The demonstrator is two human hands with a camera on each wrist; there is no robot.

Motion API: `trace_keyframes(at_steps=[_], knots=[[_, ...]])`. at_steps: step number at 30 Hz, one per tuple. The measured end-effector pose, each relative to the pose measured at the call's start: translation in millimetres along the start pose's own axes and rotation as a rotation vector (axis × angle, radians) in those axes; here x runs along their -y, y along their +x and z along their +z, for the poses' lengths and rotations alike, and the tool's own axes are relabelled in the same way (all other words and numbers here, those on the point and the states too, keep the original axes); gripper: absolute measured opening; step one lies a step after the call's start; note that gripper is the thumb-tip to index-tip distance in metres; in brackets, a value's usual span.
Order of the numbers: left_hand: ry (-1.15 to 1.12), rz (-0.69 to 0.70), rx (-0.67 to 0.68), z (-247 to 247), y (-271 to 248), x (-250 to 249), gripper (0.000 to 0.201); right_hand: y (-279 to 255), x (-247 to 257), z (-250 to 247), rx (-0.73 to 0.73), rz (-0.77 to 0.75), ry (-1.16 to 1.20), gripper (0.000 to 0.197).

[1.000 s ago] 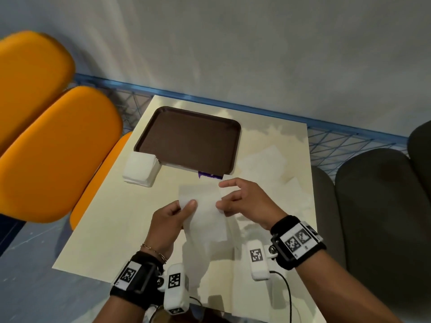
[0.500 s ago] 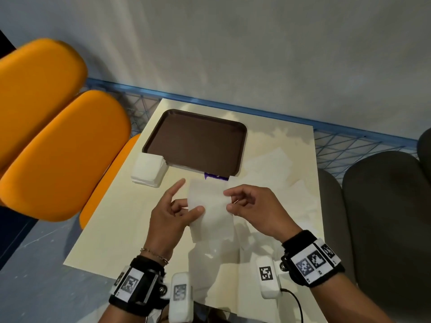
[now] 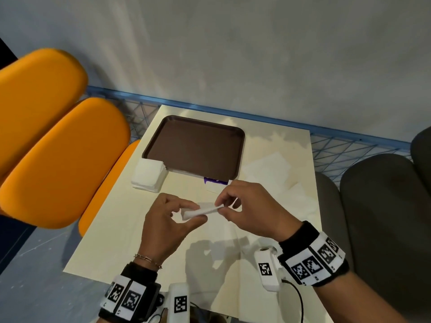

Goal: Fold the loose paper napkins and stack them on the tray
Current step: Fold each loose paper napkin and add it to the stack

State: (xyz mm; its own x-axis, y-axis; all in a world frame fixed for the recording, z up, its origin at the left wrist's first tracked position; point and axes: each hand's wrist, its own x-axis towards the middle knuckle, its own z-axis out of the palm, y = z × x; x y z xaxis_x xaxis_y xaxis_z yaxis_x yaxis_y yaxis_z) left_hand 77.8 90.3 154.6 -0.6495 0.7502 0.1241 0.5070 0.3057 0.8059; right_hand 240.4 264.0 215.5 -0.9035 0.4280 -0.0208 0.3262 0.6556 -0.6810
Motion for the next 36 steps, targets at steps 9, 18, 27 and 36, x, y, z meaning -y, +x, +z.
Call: trace_keyframes(at_steps=[9, 18, 27, 36], knots=[[-0.167, -0.057, 0.089, 5, 10, -30, 0.007, 11, 17, -7, 0.011, -0.058, -0.021, 0.024], [-0.725, -0.401, 0.133, -6, 3, -42, 0.023, -12, -2, -8, -0.181, 0.126, 0.249, 0.017], [-0.779, -0.425, 0.156, -3, 5, -46, 0.025, -9, 1, -9, -0.107, 0.107, 0.546, 0.012], [-0.247, 0.042, 0.089, -23, 17, -47, 0.049, -4, -3, -22, -0.047, 0.075, 0.410, 0.008]])
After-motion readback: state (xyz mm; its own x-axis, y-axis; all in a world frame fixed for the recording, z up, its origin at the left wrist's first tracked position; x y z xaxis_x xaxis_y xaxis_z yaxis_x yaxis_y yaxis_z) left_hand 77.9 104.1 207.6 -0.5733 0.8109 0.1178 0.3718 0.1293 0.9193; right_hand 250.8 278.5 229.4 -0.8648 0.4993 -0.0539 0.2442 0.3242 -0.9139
